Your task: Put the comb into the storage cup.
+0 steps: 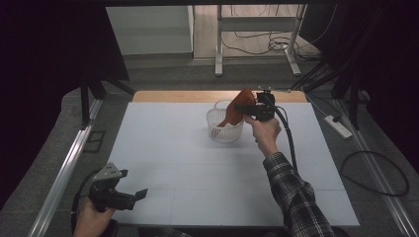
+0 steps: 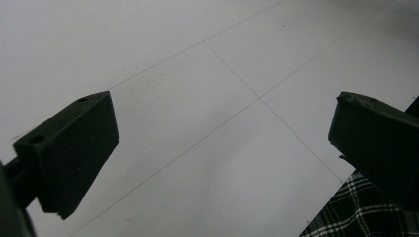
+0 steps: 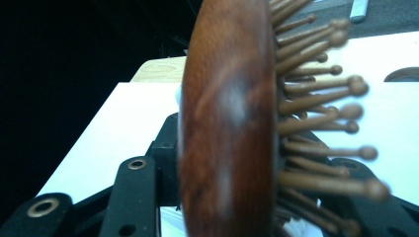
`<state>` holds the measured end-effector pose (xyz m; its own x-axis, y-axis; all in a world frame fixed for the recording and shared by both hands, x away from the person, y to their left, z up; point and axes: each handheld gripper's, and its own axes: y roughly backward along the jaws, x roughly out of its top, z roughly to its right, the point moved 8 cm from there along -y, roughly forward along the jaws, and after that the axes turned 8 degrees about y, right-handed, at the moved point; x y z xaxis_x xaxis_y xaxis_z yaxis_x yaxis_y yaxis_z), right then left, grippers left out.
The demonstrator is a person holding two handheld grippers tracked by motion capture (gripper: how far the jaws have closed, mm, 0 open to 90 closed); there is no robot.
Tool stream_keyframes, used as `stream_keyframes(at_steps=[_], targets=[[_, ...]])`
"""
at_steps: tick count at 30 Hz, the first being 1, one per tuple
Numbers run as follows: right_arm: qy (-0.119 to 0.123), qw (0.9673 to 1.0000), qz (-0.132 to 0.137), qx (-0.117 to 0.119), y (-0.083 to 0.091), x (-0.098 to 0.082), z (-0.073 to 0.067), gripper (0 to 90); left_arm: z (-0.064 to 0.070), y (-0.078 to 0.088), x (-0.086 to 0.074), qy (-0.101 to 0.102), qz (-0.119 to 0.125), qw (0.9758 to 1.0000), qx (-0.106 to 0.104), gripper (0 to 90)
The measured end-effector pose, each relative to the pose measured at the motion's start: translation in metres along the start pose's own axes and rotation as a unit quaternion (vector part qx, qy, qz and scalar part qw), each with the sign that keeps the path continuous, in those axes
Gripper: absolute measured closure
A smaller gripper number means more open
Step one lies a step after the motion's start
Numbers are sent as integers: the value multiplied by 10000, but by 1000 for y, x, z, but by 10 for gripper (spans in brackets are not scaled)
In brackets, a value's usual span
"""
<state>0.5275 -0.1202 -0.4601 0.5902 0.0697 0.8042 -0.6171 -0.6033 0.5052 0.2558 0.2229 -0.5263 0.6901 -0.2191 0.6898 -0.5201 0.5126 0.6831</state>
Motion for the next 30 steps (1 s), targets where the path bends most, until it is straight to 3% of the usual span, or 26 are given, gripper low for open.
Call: stream_keyframes(at_steps=[8, 16, 22, 30], targets=[[-175, 9998, 62, -55, 1, -7, 12, 460, 0, -1, 0, 6, -27, 10000, -1, 0], [9, 9994, 26, -349, 0, -9, 17, 374, 0, -1, 0, 13, -37, 10000, -3, 0], [77, 9992, 14, -383, 1, -9, 19, 341, 0, -1, 0, 0, -57, 10000, -5, 0], [262, 9985, -110, -475, 0, -12, 21, 233, 0, -1, 0, -5, -66, 10000, -9, 0]])
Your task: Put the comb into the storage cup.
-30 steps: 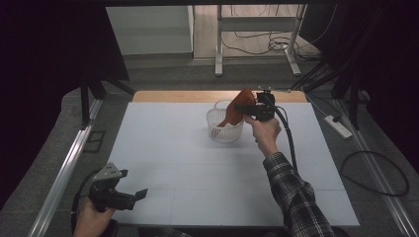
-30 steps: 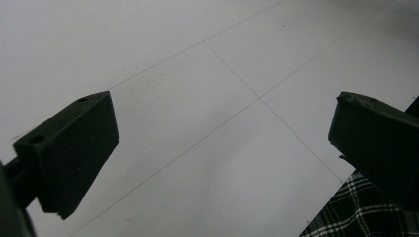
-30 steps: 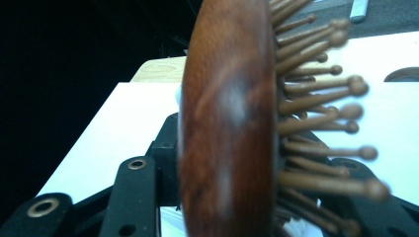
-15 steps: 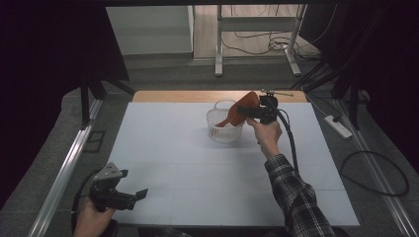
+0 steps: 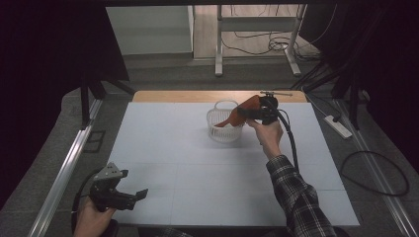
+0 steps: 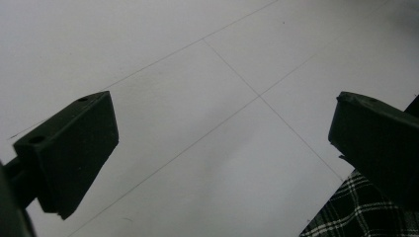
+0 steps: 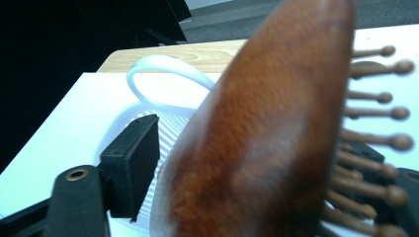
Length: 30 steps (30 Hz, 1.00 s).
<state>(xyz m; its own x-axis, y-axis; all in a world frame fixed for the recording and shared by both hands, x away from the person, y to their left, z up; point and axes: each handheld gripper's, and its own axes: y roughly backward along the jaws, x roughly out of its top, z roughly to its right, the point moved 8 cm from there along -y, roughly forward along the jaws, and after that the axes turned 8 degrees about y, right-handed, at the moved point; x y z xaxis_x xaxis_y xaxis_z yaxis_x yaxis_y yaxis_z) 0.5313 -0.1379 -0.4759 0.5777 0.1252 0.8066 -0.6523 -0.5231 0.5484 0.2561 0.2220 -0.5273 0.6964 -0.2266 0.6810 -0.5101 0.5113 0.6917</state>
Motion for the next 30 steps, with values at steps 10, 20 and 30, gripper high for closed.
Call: stream_keyframes(at_steps=[10, 20, 30], targets=[[234, 9997, -61, -71, 4, 1, 2, 151, 0, 0, 0, -19, -12, 10000, 11, 0], [556, 9983, -174, 21, 12, 1, -2, 120, 0, 0, 0, -21, -10, 10000, 22, 0], [764, 9966, -290, 134, 18, 1, -5, 46, 1, -1, 0, -34, -21, 10000, 24, 0]])
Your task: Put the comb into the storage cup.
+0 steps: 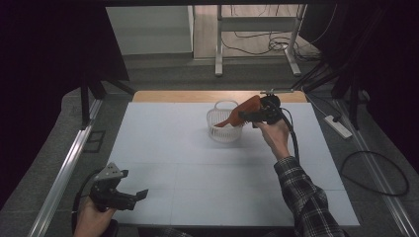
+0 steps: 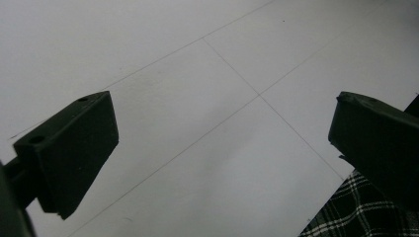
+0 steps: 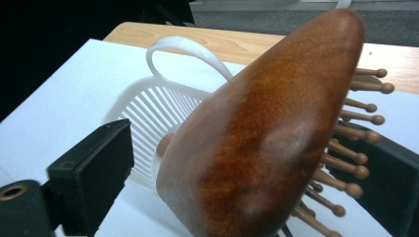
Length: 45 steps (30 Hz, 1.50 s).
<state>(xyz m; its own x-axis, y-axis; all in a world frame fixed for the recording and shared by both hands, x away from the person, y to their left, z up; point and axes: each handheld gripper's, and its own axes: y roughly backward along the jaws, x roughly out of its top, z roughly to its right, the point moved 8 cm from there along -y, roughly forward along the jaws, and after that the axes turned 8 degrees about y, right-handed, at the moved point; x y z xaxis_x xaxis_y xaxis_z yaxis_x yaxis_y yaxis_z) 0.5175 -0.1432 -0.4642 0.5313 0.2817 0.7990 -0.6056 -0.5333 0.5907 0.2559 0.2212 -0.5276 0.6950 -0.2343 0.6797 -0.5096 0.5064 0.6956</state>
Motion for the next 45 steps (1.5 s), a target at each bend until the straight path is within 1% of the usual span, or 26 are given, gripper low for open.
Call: stream_keyframes(at_steps=[4, 7, 15, 23, 26, 32, 36, 38, 42, 45], targets=[[63, 9999, -90, 46, 1, -1, -1, 17, 0, 0, 0, 0, 0, 10000, -2, 0], [147, 9998, -146, 28, 2, -2, -2, 0, 0, 0, 0, -9, -7, 10000, 0, 0], [351, 9992, -193, 6, 8, -2, -4, 0, 1, 0, 0, -26, -11, 10000, 5, 0], [554, 9981, -249, 60, 13, -3, -9, 0, 1, -1, 0, -58, -32, 10000, 11, 0], [644, 9975, -293, 24, 14, -5, -10, 0, 1, 0, 0, -48, -28, 10000, 9, 0], [675, 9972, -324, 33, 17, -6, -11, 0, 1, -1, 0, -37, -28, 10000, 7, 0], [730, 9968, -336, 46, 19, -8, -12, 0, 1, -1, 0, -39, -31, 10000, 5, 0], [772, 9964, -336, 16, 20, -8, -12, 0, 1, -1, 0, -39, -30, 10000, 4, 0], [781, 9965, -303, 42, 23, -10, -12, 0, 1, -1, 0, -41, -33, 10000, 3, 0], [837, 9959, -340, 29, 25, -12, -13, 0, 1, -1, 0, -43, -36, 10000, -1, 0]])
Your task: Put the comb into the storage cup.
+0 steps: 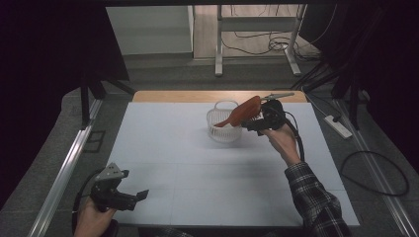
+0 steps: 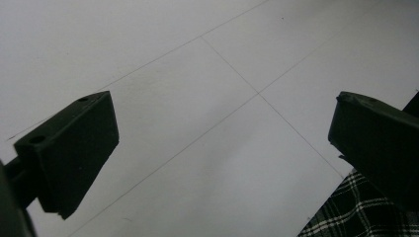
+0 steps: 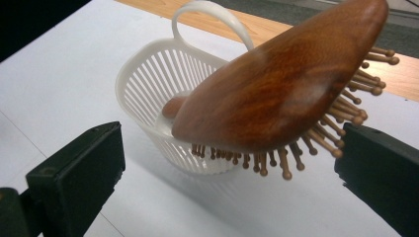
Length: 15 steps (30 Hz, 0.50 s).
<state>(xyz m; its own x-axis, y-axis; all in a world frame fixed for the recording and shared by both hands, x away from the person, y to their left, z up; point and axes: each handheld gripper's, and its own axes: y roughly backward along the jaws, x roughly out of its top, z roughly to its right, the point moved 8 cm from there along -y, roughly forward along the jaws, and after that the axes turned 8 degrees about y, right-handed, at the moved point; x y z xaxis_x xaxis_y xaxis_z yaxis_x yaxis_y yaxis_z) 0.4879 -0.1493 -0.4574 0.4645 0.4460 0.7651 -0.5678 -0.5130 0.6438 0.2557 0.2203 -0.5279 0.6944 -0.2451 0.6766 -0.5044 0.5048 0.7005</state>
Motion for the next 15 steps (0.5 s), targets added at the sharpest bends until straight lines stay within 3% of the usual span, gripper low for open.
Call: stream_keyframes(at_steps=[15], targets=[[209, 9998, 12, -63, 11, -7, -4, 0, 0, 0, 0, 12, 14, 10000, 4, 0]])
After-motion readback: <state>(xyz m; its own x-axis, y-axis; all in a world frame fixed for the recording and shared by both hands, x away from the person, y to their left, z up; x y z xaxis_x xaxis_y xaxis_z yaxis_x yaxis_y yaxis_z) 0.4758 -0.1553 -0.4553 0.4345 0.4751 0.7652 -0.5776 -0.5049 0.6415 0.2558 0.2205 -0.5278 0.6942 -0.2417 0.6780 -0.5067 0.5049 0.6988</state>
